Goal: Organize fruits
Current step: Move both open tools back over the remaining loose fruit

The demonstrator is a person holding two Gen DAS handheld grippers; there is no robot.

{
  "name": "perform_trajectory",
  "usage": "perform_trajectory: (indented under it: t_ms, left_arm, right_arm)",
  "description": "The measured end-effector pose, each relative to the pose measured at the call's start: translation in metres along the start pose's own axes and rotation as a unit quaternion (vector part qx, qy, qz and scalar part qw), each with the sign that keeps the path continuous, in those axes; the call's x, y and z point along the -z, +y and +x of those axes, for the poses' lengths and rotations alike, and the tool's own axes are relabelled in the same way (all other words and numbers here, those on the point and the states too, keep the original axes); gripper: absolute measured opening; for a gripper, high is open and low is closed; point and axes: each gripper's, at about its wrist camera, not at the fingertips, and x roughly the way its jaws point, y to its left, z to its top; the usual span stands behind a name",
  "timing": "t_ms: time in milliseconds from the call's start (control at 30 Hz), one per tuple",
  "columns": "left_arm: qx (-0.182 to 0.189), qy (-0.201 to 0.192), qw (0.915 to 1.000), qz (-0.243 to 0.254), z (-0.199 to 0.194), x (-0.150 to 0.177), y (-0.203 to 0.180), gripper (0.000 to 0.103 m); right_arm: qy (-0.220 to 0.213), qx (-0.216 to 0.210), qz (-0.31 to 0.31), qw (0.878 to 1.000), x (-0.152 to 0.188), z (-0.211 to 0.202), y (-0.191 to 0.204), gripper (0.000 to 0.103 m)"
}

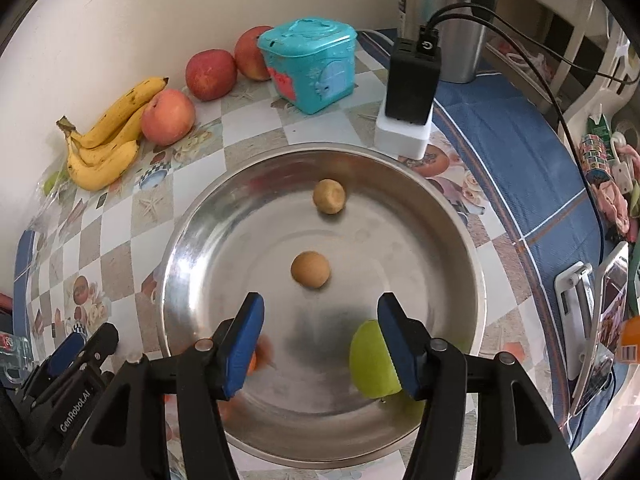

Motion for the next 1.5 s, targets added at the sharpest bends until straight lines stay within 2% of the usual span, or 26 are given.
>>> perform_trajectory:
  t_ms: [33,100,167,200,267,400,800,1033,1367,1500]
  left_arm:
    - [0.0,0.0,1.0,-0.001,0.0,0.0,0.001,0.079]
    - [-0.003,0.001,1.0,-0.005,0.0,0.0,0.004,0.08]
    - [-0.004,0.001,1.0,-0.008,0.0,-0.001,0.007,0.081]
    - [-0.005,0.001,0.9999,-0.009,0.0,-0.001,0.008,0.081]
    - [-0.005,0.002,0.9999,-0.012,0.0,-0.001,0.01,0.081]
    - [-0.005,0.002,0.9999,-0.012,-0.001,0.0,0.012,0.081]
    - [-0.011,0.0,0.9998,-0.017,-0.017,0.007,0.03,0.082]
    - [-0.01,0.0,0.9997,-0.024,-0.028,0.016,0.043,0.083]
    - [0.003,0.016,0.9975,-0.068,-0.032,0.037,0.077,0.084]
    - [-0.004,0.017,0.995,-0.098,-0.032,0.04,0.103,0.084]
  right_arm:
    - [-0.001,-0.003,0.0,1.0,0.0,0.0,0.001,0.063]
    - [-0.007,-0.013,0.002,1.0,0.0,-0.002,0.001,0.078]
    - [-0.016,-0.024,0.0,1.0,0.001,-0.004,0.002,0.081]
    - [-0.015,-0.033,0.0,0.999,0.0,-0.004,0.002,0.089]
    - [-0.014,-0.052,0.003,0.999,0.001,-0.004,0.003,0.098]
    - [-0.014,-0.069,-0.007,0.997,0.0,-0.004,0.008,0.098]
    - [-0.044,-0.07,-0.045,0.996,0.003,-0.021,0.021,0.098]
    - [-0.042,-0.1,-0.052,0.993,0.014,-0.025,0.028,0.098]
    - [-0.045,-0.107,-0.064,0.991,0.03,-0.026,0.041,0.098]
    - [-0.026,-0.126,-0.073,0.989,0.037,-0.019,0.054,0.098]
